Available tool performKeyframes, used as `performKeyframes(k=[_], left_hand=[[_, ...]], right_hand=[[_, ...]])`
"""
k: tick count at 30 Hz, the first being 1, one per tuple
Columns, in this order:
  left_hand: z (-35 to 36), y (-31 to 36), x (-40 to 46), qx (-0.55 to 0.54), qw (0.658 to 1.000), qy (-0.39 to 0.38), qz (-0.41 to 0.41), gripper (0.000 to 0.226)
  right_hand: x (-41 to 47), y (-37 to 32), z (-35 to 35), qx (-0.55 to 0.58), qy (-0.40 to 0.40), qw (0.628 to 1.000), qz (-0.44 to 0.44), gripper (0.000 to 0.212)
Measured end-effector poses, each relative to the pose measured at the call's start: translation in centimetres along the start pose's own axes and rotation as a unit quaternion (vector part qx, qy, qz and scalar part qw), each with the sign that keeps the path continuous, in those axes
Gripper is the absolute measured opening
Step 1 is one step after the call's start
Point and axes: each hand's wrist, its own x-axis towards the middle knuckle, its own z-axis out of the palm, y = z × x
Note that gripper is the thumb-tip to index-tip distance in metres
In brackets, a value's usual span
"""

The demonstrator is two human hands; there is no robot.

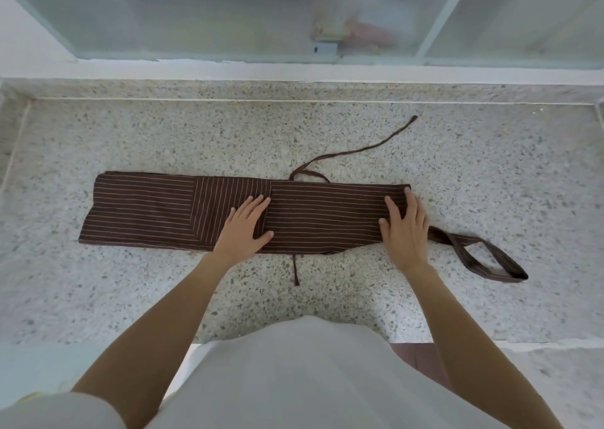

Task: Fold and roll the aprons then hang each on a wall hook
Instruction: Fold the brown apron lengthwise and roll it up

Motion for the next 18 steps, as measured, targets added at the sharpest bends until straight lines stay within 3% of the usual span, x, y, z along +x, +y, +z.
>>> performKeyframes(k=[4, 9, 12, 15, 18], left_hand=[[-0.6, -1.7, -1.6, -0.037, 0.997, 0.056, -0.028, 0.057], [-1.8, -5.8, -4.9, -0.026, 0.989, 0.107, -0.098, 0.049], [-3.0, -8.8, -6.6, -0.029, 0.978, 0.136, -0.158, 0.047], [-4.6, -11.6, -7.6, -0.037, 0.97, 0.152, -0.185, 0.045], [-6.0, -14.8, -8.5, -0.011, 0.963, 0.169, -0.212, 0.042]], right_hand=[[-0.3, -7.0, -0.7, 0.023, 0.015, 0.988, -0.149, 0.041], [-0.3, -18.1, 0.8, 0.076, -0.108, 0.948, -0.29, 0.043], [-1.2, -23.7, 2.8, 0.08, -0.181, 0.938, -0.285, 0.042], [-2.4, -25.8, 4.2, 0.071, -0.188, 0.955, -0.22, 0.045], [-3.4, -25.3, 4.9, 0.054, -0.188, 0.956, -0.219, 0.049]])
